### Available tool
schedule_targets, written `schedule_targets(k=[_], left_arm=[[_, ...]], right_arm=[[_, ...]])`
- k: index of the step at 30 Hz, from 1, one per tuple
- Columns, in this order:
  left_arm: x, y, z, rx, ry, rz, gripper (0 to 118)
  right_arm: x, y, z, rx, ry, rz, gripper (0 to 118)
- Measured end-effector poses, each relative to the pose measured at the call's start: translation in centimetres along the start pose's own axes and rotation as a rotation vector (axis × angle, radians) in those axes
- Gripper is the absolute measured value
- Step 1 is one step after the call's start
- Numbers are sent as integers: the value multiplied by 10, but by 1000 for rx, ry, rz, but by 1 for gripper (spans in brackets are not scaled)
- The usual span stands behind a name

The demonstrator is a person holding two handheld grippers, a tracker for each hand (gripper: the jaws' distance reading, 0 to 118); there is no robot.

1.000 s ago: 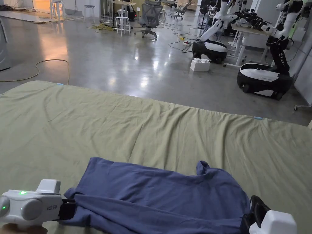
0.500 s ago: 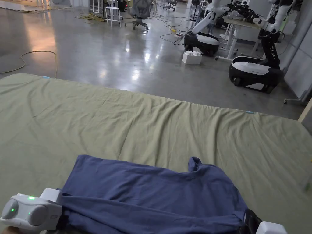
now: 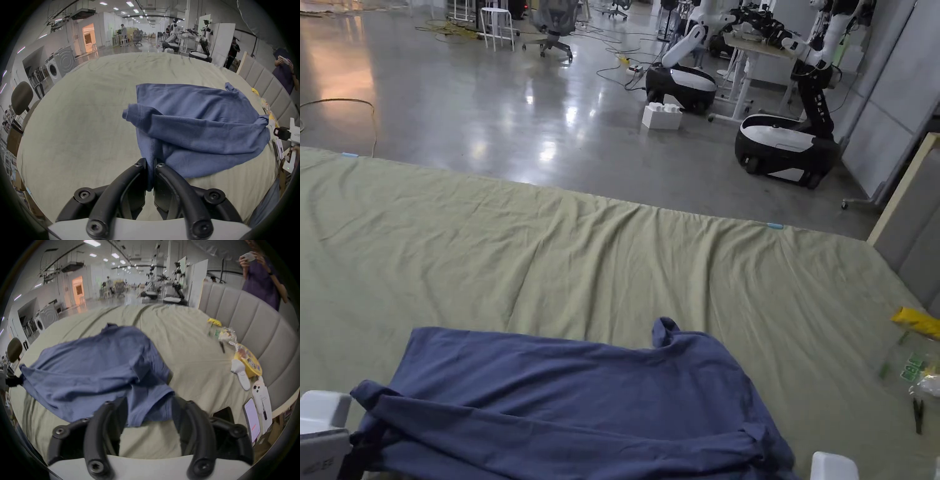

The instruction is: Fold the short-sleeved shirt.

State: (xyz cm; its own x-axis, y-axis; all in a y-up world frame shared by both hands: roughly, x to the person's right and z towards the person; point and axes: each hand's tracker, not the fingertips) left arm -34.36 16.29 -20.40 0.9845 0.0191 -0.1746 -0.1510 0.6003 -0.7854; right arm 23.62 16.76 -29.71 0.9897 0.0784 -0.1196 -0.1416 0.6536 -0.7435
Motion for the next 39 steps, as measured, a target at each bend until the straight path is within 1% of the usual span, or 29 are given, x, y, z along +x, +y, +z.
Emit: schedule_targets(k=[1, 2, 3, 5, 7, 8, 9, 10, 11, 12, 14, 15, 19, 22, 24, 25, 26, 27, 28, 30, 33, 34, 39], left_arm=[[2, -1, 2, 7, -3, -16, 9], [4, -4, 5, 16, -3, -40, 9], [7, -4, 8, 16, -2, -58, 9], [8, -8, 9, 10, -2, -55, 9], [7, -9, 7, 1, -3, -44, 9], [7, -10, 7, 2, 0, -39, 9], [8, -11, 6, -2, 0, -35, 9], [10, -12, 6, -3, 2, -34, 9], [8, -12, 1, -1, 6, -34, 9], [9, -12, 0, -1, 11, -37, 9], [11, -13, 0, -2, 15, -38, 9], [5, -12, -7, 0, 16, -34, 9], [-1, -6, -3, 5, 2, -17, 9], [-4, 3, 10, 37, -32, 0, 9], [-5, 12, 26, 59, -55, 9, 9], [-6, 16, 32, 68, -62, 5, 9], [-5, 19, 38, 78, -64, 3, 9], [-6, 22, 44, 82, -62, -1, 9], [-6, 23, 50, 88, -62, -5, 9], [-9, 25, 62, 97, -67, -6, 9], [-14, 18, 76, 98, -73, -1, 9], [-16, 12, 79, 92, -75, -8, 9], [-26, -30, 79, 32, -83, 15, 9]], right_arm=[[-1, 1, -8, -27, 6, 36, 65], [-3, -1, -17, -40, 22, 57, 70], [-5, -1, -26, -61, 26, 79, 70], [-10, 0, -42, -84, 30, 78, 70], [-15, -1, -57, -133, 50, 101, 70], [-19, -2, -62, -150, 47, 115, 60], [-22, -3, -66, -164, 60, 128, 47], [-24, -5, -66, -156, 93, 123, 35], [-26, -4, -63, -139, 103, 109, 18], [-30, -4, -62, -138, 98, 107, 11], [-36, -4, -57, -127, 68, 131, 7], [-38, -4, -56, -129, 61, 140, 7], [-35, 4, -38, -101, 49, 130, 6], [-33, 17, -17, -86, 41, 125, 6], [-31, 29, 4, -62, 63, 107, 6], [-31, 34, 15, -39, 64, 109, 6], [-30, 38, 24, -15, 56, 126, 6], [-31, 42, 34, -14, 43, 162, 6], [-31, 44, 42, -6, 38, 172, 6], [-25, 45, 56, -9, 44, 156, 6], [-21, 35, 69, -25, 50, 166, 6], [-19, 28, 71, -33, 44, 180, 6], [-18, -16, 75, -117, 60, 191, 6]])
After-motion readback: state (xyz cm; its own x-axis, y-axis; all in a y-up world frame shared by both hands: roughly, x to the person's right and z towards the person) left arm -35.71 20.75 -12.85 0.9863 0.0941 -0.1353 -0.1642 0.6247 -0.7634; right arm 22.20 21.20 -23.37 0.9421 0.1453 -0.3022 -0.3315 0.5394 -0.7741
